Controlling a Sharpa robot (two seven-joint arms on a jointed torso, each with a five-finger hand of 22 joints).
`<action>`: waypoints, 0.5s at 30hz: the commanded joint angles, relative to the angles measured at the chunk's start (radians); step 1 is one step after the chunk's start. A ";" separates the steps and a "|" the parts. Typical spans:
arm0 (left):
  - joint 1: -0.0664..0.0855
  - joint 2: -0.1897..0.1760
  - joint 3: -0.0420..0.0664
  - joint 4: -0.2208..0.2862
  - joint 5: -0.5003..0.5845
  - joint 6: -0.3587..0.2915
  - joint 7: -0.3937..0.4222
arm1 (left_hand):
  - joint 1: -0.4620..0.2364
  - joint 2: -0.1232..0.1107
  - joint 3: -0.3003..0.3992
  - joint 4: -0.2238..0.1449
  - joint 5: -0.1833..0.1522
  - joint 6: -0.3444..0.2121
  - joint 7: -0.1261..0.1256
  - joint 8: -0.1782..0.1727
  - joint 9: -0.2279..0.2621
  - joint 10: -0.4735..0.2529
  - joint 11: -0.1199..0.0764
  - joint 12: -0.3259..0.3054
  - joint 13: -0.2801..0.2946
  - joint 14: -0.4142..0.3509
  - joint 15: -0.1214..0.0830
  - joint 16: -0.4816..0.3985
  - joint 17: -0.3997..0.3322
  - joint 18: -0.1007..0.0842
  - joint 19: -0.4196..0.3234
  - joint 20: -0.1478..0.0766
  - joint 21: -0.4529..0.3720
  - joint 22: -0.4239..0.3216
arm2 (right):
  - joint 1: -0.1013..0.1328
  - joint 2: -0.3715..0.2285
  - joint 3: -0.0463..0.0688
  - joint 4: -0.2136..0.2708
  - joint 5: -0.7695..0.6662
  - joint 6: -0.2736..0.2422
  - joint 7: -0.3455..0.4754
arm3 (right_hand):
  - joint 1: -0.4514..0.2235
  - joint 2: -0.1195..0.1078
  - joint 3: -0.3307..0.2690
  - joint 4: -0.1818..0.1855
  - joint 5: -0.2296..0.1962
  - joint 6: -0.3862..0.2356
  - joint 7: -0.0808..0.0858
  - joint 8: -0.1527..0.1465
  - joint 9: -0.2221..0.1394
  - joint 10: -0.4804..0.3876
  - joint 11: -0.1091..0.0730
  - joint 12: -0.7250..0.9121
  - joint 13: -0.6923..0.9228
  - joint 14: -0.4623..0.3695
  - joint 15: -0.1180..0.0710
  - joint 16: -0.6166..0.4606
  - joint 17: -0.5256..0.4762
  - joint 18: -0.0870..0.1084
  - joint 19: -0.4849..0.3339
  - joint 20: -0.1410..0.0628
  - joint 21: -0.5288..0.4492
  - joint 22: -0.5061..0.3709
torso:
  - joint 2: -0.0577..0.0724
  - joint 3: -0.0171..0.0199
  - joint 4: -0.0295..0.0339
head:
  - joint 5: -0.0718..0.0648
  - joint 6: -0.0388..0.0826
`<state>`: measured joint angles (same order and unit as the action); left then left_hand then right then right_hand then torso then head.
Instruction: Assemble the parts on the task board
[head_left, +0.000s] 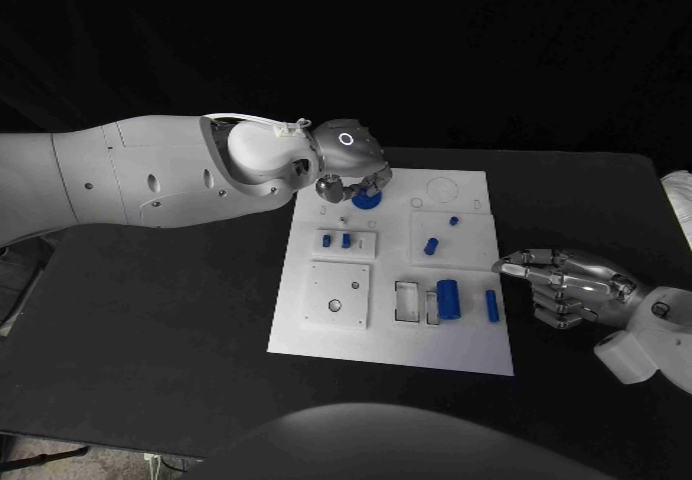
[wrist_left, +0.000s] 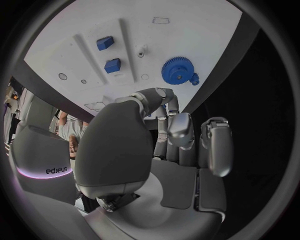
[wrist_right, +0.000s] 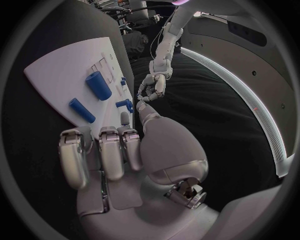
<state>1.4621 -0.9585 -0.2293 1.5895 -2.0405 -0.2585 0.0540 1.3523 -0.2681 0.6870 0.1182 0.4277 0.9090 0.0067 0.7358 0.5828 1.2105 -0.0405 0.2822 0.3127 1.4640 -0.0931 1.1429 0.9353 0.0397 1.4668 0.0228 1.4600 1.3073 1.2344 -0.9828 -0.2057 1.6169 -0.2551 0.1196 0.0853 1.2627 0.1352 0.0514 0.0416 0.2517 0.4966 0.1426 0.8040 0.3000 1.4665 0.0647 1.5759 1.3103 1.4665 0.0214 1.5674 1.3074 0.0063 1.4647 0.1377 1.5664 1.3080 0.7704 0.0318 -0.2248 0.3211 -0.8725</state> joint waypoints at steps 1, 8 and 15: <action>-0.006 -0.004 0.000 0.003 0.016 -0.054 -0.052 | 0.009 -0.004 -0.007 -0.009 -0.010 0.014 0.008 -0.004 -0.008 0.023 0.002 0.019 0.012 0.015 -0.005 0.001 0.007 -0.017 0.061 -0.006 0.008 0.233 | -0.002 0.000 0.000 0.000 -0.004 0.022 -0.003 | 0.008 0.001 0.001 -0.005 0.001 0.006 0.000 -0.006 -0.001 0.104 0.000 -0.005 0.261 0.104 -0.004 0.003 0.263 -0.006 0.106 -0.007 0.004 0.263 | -0.001 0.0002 0.0004 | -0.001 0.000; -0.026 -0.030 -0.001 0.015 -0.030 -0.168 -0.097 | 0.014 0.005 -0.027 -0.006 -0.046 0.021 0.013 -0.030 -0.030 0.030 0.005 0.033 0.030 0.017 -0.005 0.005 0.016 -0.018 0.063 -0.006 0.012 0.234 | -0.003 -0.002 0.000 -0.001 -0.004 0.021 -0.004 | 0.008 0.001 0.001 -0.005 0.001 0.006 0.000 -0.006 -0.001 0.104 0.000 -0.005 0.261 0.104 -0.004 0.003 0.263 -0.006 0.106 -0.007 0.004 0.263 | 0.000 0.0004 0.0010 | 0.001 0.000; -0.061 -0.066 -0.002 0.030 -0.060 -0.345 -0.123 | 0.019 0.006 -0.043 -0.003 -0.048 0.032 0.011 -0.047 -0.046 0.032 0.002 0.058 0.056 0.017 -0.005 0.003 0.017 -0.017 0.062 -0.006 0.010 0.234 | -0.003 -0.004 0.000 -0.004 -0.004 0.019 -0.004 | 0.008 0.001 0.001 -0.005 0.001 0.006 0.000 -0.006 -0.001 0.104 0.000 -0.005 0.261 0.104 -0.004 0.003 0.263 -0.006 0.106 -0.007 0.004 0.263 | 0.000 0.0002 0.0036 | 0.007 0.000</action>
<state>1.4037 -1.0227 -0.2320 1.6147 -2.0683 -0.4630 -0.0300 1.3620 -0.2592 0.6475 0.1163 0.3804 0.9295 0.0092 0.6921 0.5370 1.2396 -0.0368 0.3111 0.3151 1.4640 -0.0931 1.1429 0.9507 0.0397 1.4668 0.0228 1.4667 1.3080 1.2326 -0.9866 -0.2055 1.6136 -0.2551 0.1206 0.0811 1.2641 0.1367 0.0514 0.0416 0.2517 0.4966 0.1426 0.8040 0.3001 1.4665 0.0648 1.5744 1.3098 1.4665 0.0213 1.5674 1.3073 0.0063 1.4647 0.1377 1.5664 1.3078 0.7705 0.0322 -0.2228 0.3241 -0.8725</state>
